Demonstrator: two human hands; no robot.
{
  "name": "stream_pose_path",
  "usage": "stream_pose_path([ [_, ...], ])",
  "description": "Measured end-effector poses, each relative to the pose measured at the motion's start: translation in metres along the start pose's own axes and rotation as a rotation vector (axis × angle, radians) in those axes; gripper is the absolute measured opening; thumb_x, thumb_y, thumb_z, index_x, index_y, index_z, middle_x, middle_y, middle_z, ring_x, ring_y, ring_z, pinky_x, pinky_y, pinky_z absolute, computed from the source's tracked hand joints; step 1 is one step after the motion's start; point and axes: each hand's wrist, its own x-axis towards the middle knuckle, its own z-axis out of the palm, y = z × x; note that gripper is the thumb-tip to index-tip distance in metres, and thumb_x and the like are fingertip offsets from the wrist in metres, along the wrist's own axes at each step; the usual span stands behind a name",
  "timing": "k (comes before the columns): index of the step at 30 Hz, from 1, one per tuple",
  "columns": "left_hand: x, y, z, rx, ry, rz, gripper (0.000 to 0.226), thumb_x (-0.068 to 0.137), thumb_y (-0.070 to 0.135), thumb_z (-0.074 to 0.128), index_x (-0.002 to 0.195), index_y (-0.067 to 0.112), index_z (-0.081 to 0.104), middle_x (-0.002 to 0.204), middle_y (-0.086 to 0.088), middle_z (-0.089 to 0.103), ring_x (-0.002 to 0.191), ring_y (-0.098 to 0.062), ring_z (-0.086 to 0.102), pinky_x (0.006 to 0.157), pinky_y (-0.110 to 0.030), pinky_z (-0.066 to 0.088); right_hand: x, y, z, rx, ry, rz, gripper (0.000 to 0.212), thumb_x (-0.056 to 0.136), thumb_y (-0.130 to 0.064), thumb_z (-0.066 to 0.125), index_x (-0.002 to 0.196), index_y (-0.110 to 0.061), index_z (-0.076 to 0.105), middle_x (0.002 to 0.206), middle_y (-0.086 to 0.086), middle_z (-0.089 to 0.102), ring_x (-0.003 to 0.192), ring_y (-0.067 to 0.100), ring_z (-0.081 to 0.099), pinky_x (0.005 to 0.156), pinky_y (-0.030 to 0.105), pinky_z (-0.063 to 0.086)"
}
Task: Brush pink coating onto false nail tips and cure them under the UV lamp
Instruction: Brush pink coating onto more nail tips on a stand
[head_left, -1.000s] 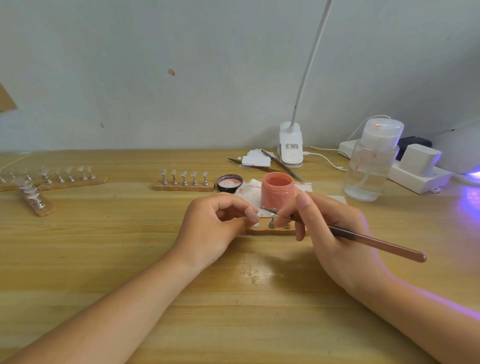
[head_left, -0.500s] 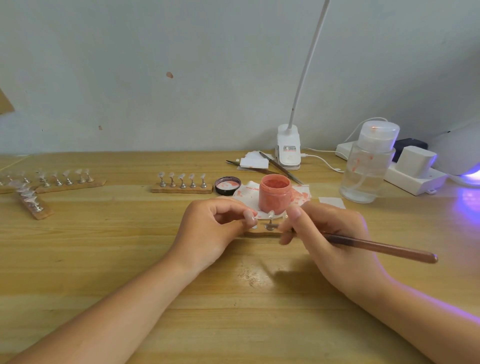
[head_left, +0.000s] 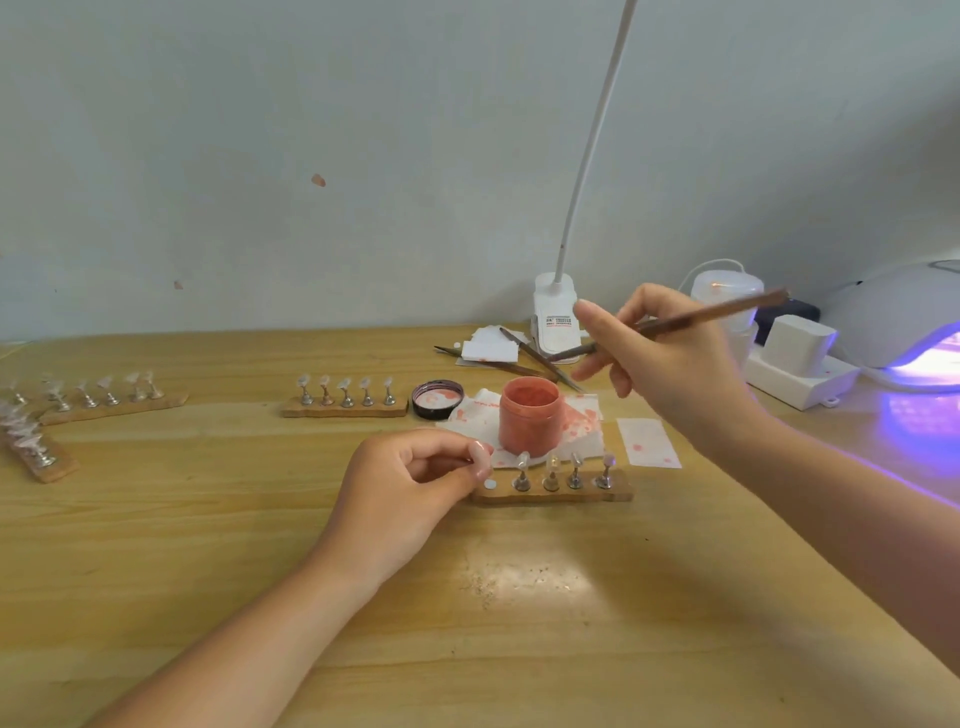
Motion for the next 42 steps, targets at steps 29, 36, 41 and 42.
stream_pose_path([
  [29,0.000,0.002,0.000,0.039,0.020,-0.019,0.011,0.071,0.005,0.074,0.069,0.016,0.071,0.073,0.009,0.071,0.065,-0.004,0.061,0.061,-0.009,0.045,0.033,0.009,0.002,-0.402,-0.053,0.219,0.043,0.076,-0.041,0.070,0.054,-0.009,0.049,0.051,0.003,0.042,0.047,0.011,0.039,0.053,0.026,0.032],
  [36,0.000,0.000,0.000,0.052,0.027,-0.023,0.015,0.071,0.006,0.074,0.067,0.020,0.071,0.072,0.009,0.071,0.066,-0.003,0.060,0.062,-0.010,0.045,0.037,0.006,-0.010,-0.432,-0.016,0.185,0.044,0.078,-0.039,0.068,0.056,-0.004,0.054,0.050,0.003,0.043,0.049,0.013,0.039,0.054,0.027,0.034],
  [41,0.000,0.000,0.000,0.055,0.017,-0.025,0.014,0.071,0.007,0.074,0.067,0.020,0.072,0.072,0.009,0.071,0.065,-0.003,0.058,0.060,-0.008,0.044,0.031,-0.001,-0.012,-0.323,0.055,0.131,0.045,0.083,-0.038,0.063,0.064,0.003,0.060,0.046,0.002,0.052,0.047,0.007,0.048,0.058,0.025,0.042],
  [42,0.000,0.000,0.000,0.058,0.014,-0.025,0.014,0.071,0.008,0.074,0.067,0.020,0.072,0.072,0.009,0.071,0.065,-0.003,0.058,0.061,-0.009,0.044,0.024,-0.004,-0.010,-0.250,0.052,0.123,0.043,0.085,-0.038,0.062,0.061,-0.002,0.058,0.043,0.000,0.054,0.044,0.004,0.048,0.056,0.022,0.042],
])
